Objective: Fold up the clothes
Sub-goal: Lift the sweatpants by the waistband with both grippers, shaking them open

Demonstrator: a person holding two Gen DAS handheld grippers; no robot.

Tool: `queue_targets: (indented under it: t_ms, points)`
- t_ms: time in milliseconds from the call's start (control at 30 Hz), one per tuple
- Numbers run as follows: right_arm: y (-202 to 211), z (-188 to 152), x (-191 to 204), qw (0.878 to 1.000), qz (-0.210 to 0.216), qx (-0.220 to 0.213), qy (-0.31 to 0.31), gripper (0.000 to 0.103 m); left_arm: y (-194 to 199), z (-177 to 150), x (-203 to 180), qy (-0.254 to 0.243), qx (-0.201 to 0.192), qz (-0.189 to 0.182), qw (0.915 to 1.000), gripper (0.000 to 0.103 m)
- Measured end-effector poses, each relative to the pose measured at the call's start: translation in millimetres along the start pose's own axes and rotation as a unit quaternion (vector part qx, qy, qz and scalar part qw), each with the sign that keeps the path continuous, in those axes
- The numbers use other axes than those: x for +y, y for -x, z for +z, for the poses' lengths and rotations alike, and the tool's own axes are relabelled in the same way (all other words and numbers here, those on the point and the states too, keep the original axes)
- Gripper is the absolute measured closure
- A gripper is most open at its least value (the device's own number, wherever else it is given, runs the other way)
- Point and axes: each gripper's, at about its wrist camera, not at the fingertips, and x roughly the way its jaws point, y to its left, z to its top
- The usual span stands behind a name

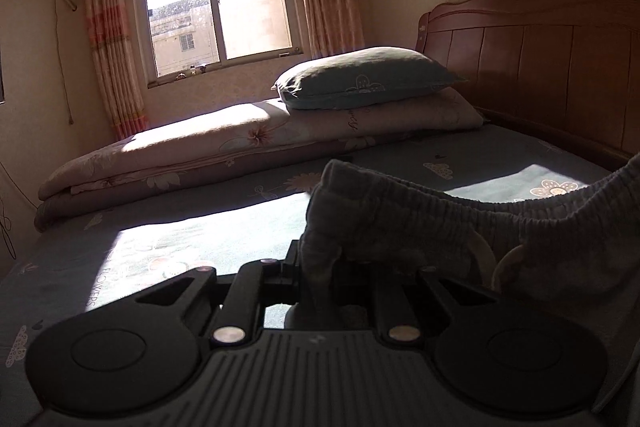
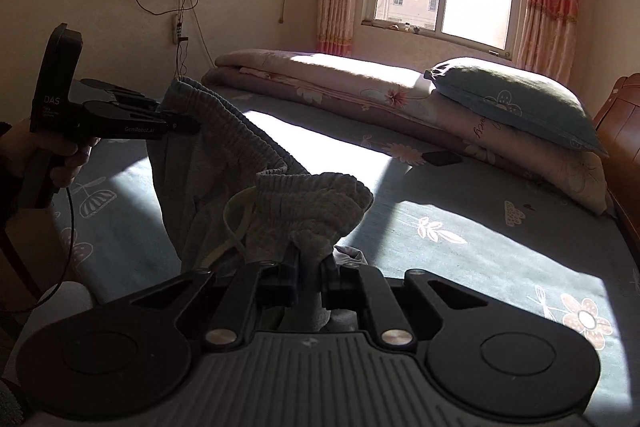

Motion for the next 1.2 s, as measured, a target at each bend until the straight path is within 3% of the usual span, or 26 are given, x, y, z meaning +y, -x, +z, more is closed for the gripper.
queue_targets:
  t_ms: [267,533,667,833,1033,1167,1200]
  points:
    - [50,41,-1,0.998,-0.042,-0.039,0.023,0.092,3,73,3,-0.010,-0.056,0.001,0.9984,0.091]
    - [91,136,-5,0.993,-0.075,-0.040,0.083,0.092,17,143,33,-0.018,-0.057,-0.016,0.9981,0.091]
    - [112,183,-16,0.991,-0.095,-0.049,0.077,0.092,32,173,57,0.002,-0.074,0.007,0.9972,0.089]
    - [143,232,-8,0.982,-0.124,-0.108,0.096,0.092,63,220,67,0.002,-0.148,0.067,0.9868,0.088]
    - [190,279,16,0.964,-0.126,-0.205,0.110,0.092,89,299,65,0.017,-0.229,0.131,0.9643,0.089]
    - [213,307,15,0.957,-0.125,-0.245,0.095,0.092,88,326,60,0.016,-0.251,0.130,0.9592,0.089]
    - [216,310,13,0.956,-0.124,-0.249,0.089,0.092,80,323,56,0.012,-0.244,0.122,0.9619,0.089]
